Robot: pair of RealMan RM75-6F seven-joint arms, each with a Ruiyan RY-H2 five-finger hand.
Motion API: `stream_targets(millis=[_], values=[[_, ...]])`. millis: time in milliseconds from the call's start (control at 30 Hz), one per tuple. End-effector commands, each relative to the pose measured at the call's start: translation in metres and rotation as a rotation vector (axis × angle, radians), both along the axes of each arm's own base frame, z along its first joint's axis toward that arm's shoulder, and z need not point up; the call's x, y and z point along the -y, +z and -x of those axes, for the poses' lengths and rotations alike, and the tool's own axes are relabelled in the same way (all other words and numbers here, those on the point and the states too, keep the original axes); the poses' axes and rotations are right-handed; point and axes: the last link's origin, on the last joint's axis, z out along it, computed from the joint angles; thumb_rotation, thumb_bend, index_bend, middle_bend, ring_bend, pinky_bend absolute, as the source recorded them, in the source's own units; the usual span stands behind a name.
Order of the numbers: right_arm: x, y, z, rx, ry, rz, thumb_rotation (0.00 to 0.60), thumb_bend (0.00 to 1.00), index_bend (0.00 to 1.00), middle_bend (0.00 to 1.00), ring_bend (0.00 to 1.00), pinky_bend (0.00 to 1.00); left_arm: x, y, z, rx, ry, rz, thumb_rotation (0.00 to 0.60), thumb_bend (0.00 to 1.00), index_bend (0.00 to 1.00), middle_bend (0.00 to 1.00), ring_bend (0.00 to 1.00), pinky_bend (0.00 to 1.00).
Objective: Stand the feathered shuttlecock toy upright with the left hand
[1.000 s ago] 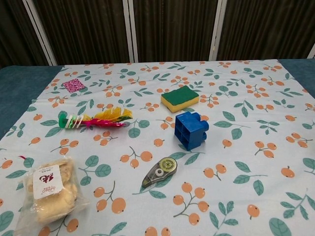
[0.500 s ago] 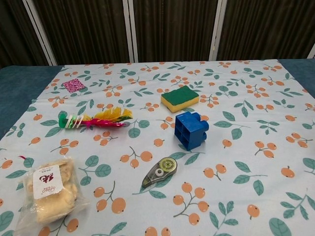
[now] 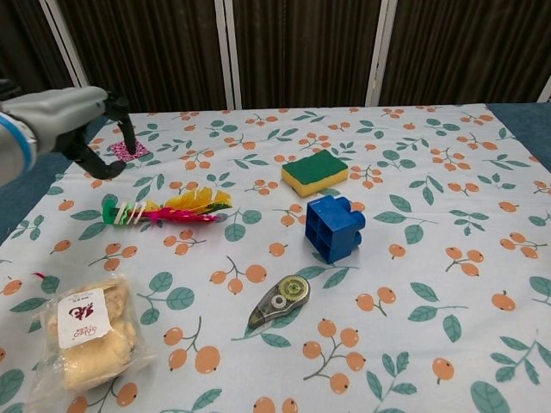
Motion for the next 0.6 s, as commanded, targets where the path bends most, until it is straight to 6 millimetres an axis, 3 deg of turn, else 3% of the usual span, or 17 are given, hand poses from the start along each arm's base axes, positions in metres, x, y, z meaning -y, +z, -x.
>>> stream_targets(millis=[33, 300, 600], values=[[0.0, 0.001, 0.0, 0.005, -0.001, 0.0, 0.6, 0.11, 0.05, 0.0, 0.0, 0.0, -0.012, -0.025, -0.017, -0.029, 0.005, 0.013, 0.6, 0.46, 0.45, 0.0, 0.0, 0.0], [0.0, 0.002, 0.0, 0.016, -0.003, -0.004, 0.6, 0.11, 0.05, 0.0, 0.0, 0.0, -0.024, -0.055, -0.042, -0.049, 0.003, 0.019, 0.6, 0.46, 0.49, 0.0, 0.0, 0.0], [0.0, 0.002, -0.001, 0.022, -0.006, -0.007, 0.6, 0.11, 0.05, 0.0, 0.0, 0.0, -0.026, -0.074, -0.051, -0.086, -0.007, 0.028, 0.6, 0.43, 0.5, 0.0, 0.0, 0.0]])
